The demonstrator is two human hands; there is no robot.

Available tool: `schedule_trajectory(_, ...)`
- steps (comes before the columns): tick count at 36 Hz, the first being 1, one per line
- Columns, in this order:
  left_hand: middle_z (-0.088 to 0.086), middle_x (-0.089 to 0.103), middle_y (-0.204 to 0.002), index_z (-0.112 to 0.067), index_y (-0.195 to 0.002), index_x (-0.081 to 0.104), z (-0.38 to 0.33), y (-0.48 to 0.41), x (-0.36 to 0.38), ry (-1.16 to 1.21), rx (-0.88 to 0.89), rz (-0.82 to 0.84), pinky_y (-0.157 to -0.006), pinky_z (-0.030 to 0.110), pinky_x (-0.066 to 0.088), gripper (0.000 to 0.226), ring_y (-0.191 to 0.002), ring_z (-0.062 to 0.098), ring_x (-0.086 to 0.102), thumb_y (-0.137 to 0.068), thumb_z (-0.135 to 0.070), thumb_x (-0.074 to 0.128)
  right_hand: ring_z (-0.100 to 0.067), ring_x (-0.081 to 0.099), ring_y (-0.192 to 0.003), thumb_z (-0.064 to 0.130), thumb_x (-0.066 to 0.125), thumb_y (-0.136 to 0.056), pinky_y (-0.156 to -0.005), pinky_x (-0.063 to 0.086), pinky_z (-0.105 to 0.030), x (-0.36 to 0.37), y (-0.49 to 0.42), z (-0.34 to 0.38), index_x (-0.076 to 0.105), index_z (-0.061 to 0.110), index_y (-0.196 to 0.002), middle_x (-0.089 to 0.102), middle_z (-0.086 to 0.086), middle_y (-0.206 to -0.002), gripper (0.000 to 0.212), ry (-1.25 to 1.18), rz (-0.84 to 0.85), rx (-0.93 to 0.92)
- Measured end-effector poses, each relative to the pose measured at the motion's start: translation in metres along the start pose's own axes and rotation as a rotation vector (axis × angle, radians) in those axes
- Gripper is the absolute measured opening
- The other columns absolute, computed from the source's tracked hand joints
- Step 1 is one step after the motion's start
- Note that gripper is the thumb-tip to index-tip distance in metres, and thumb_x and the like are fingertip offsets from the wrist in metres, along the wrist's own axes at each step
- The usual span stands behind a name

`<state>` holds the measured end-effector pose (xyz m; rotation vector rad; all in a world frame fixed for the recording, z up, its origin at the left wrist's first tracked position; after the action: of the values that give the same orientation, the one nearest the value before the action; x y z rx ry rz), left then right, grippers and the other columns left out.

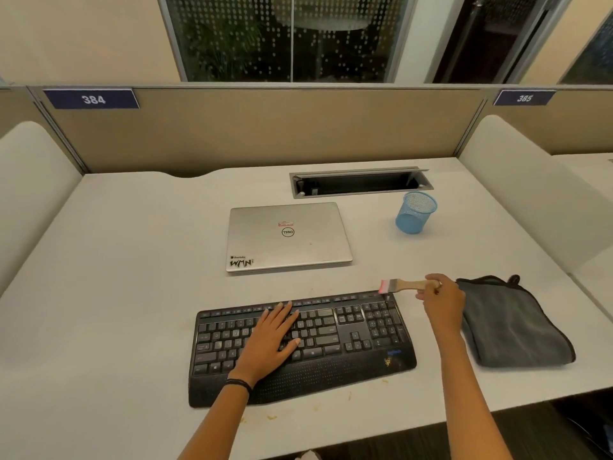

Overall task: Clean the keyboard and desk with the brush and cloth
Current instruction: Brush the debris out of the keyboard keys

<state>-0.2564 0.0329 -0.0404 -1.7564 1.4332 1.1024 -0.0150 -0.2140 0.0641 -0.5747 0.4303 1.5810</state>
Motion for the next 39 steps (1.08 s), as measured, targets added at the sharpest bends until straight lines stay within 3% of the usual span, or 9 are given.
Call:
schedule_trajectory(5, -0.010, -0.001, -0.156, -0.031, -0.149, 0.012, -0.001, 0.001, 0.003, -0.010, 0.006, -0.031, -0.116, 0.027, -0.010, 0.070, -0.143, 0.006, -0.008, -0.090, -0.069, 0.009, -0.021, 0.068, -0.072, 0.013, 0.041, -0.098, -0.068, 0.057, -0.032, 0.027, 0.006, 0.023, 0.061, 0.004, -0.108, 0.067, -0.013, -0.094, 0.025, -0.050, 0.153, -0.108)
schedule_trajectory(9, -0.011, -0.004, -0.157, -0.032, -0.149, 0.008, 0.000, 0.002, 0.003, -0.025, 0.000, -0.025, -0.117, 0.030, -0.009, 0.071, -0.143, 0.005, -0.011, -0.088, -0.070, 0.005, -0.018, 0.067, -0.070, 0.012, 0.038, -0.097, -0.065, 0.048, -0.014, 0.044, 0.011, 0.036, 0.063, 0.005, -0.104, 0.065, -0.009, -0.092, 0.027, 0.030, 0.223, -0.156)
schedule_trajectory(14, -0.011, -0.005, -0.156, -0.032, -0.149, 0.007, -0.002, 0.005, 0.004, -0.049, -0.001, -0.034, -0.117, 0.030, -0.008, 0.070, -0.144, 0.006, -0.009, -0.089, -0.068, 0.005, -0.019, 0.065, -0.065, 0.005, 0.040, -0.094, -0.065, 0.048, -0.017, 0.035, 0.000, 0.025, 0.065, 0.001, -0.100, 0.067, -0.014, -0.092, 0.026, 0.086, 0.204, -0.126)
schedule_trajectory(19, -0.008, 0.007, -0.156, -0.028, -0.149, 0.018, -0.002, 0.006, 0.004, -0.044, 0.001, -0.080, -0.116, 0.027, -0.008, 0.065, -0.143, 0.007, -0.002, -0.094, -0.064, 0.012, -0.026, 0.068, -0.070, 0.000, 0.044, -0.090, -0.054, 0.049, -0.016, 0.004, -0.010, -0.008, 0.064, -0.001, -0.099, 0.069, -0.021, -0.088, 0.022, 0.059, 0.100, -0.004)
schedule_trajectory(22, -0.006, 0.011, -0.156, -0.027, -0.149, 0.021, -0.002, 0.005, 0.003, -0.054, 0.007, -0.091, -0.116, 0.026, -0.008, 0.065, -0.143, 0.006, -0.001, -0.095, -0.062, 0.014, -0.029, 0.069, -0.077, 0.002, 0.045, -0.091, -0.063, 0.051, -0.025, -0.016, -0.008, -0.017, 0.063, -0.002, -0.104, 0.068, -0.020, -0.091, 0.022, 0.048, 0.016, 0.016)
schedule_trajectory(27, -0.005, 0.014, -0.156, -0.027, -0.149, 0.021, -0.004, 0.003, 0.006, -0.079, 0.002, -0.056, -0.115, 0.030, -0.008, 0.064, -0.143, 0.008, -0.001, -0.095, -0.062, 0.014, -0.011, 0.069, -0.067, 0.005, 0.048, -0.093, -0.069, 0.057, -0.036, -0.017, 0.004, -0.010, 0.063, 0.006, -0.100, 0.068, -0.013, -0.089, 0.017, -0.051, 0.117, -0.015)
schedule_trajectory(29, -0.003, 0.015, -0.156, -0.029, -0.149, 0.019, -0.006, -0.001, 0.008, -0.095, -0.011, -0.024, -0.115, 0.034, -0.008, 0.063, -0.143, 0.010, 0.000, -0.096, -0.062, 0.016, -0.005, 0.068, -0.063, 0.005, 0.047, -0.093, -0.067, 0.057, -0.028, -0.010, 0.010, -0.009, 0.063, 0.010, -0.098, 0.068, -0.010, -0.085, 0.017, -0.033, 0.203, -0.045)
schedule_trajectory(35, -0.007, -0.011, -0.156, -0.035, -0.147, 0.000, -0.024, -0.016, 0.010, -0.108, 0.028, 0.026, -0.113, 0.031, -0.018, 0.077, -0.143, 0.011, -0.016, -0.082, -0.076, -0.001, -0.023, 0.069, -0.074, 0.007, 0.043, -0.094, -0.068, 0.053, -0.028, -0.016, 0.015, -0.023, 0.064, 0.002, -0.104, 0.068, -0.017, -0.095, 0.024, 0.038, 0.073, -0.013)
schedule_trajectory(39, -0.007, -0.018, -0.154, -0.033, -0.149, 0.000, -0.041, -0.027, 0.012, -0.178, 0.053, 0.090, -0.114, 0.033, -0.019, 0.083, -0.143, 0.014, -0.018, -0.079, -0.078, 0.004, -0.023, 0.068, -0.076, 0.007, 0.043, -0.095, -0.069, 0.053, -0.030, -0.025, 0.017, -0.019, 0.063, 0.002, -0.106, 0.068, -0.015, -0.093, 0.024, 0.012, -0.014, -0.039)
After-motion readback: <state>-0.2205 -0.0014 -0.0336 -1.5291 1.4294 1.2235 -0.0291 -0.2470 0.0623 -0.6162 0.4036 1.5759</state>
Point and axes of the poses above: each hand's wrist, its own y-axis away from the middle knuckle, its own x-axis out of the palm, z = x × y, the point moved 5 cm from there along -y, towards the middle knuckle
